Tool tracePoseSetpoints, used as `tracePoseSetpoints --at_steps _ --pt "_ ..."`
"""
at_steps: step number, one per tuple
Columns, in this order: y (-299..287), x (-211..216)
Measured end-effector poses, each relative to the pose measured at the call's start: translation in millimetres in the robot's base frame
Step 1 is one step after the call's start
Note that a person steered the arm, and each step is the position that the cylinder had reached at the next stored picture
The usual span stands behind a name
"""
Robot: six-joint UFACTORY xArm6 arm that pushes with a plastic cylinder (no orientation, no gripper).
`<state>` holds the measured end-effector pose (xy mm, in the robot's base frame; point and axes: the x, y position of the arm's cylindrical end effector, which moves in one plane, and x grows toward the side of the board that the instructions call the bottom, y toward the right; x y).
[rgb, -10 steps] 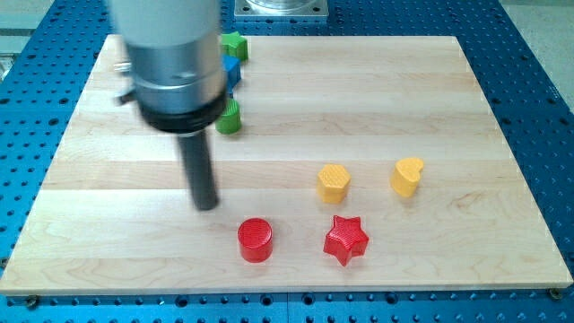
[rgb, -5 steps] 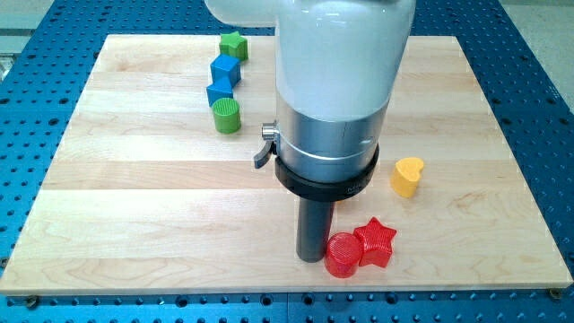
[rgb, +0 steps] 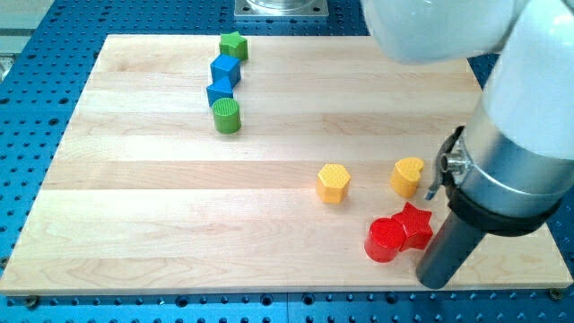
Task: Move the red blocks to the bottom right
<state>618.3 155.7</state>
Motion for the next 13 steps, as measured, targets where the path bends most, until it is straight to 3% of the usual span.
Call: tracePoseSetpoints --at_steps 1,2,3,4,9,11,13 --pt "-28 1" --pt "-109 1" --pt "-118 -14" --pt "-84 -52" --pt "-5 -81" --pt "-50 -79" --pt "-33 -65"
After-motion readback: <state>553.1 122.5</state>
